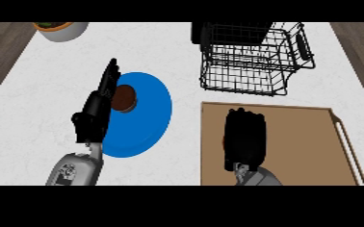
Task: Pick the tomato from the tray and place it in the tiered basket
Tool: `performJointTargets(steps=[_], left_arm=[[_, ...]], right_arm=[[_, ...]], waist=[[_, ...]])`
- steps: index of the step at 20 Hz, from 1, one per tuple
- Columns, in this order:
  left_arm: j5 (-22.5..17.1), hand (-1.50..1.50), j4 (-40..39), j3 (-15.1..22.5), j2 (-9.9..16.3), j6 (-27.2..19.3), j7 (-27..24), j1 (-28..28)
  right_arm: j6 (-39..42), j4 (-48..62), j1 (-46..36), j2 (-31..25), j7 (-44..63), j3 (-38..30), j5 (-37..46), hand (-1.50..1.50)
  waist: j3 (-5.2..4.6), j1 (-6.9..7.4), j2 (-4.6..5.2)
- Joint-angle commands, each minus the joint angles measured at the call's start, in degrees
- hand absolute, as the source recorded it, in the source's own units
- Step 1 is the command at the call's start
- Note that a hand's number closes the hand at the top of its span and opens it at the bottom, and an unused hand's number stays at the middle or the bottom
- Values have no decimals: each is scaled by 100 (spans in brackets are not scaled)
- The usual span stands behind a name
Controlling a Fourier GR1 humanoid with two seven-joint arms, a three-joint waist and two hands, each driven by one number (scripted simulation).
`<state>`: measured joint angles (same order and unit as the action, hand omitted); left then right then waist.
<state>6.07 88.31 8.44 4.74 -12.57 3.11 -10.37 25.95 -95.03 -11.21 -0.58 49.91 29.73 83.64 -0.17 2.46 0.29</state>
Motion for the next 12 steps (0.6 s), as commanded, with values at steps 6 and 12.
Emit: performJointTargets(steps=[6, 12], left_arm=[[109, 0, -118, 78, -139, -97, -44, 15], [7, 0, -227, -106, 60, 65, -274, 131]], right_arm=[[981, -547, -2513, 54, 2243, 60, -1148, 150], [1371, -624, -3547, 53, 2686, -385, -1551, 150]], waist=[[3, -22, -39], [-3, -86, -68]])
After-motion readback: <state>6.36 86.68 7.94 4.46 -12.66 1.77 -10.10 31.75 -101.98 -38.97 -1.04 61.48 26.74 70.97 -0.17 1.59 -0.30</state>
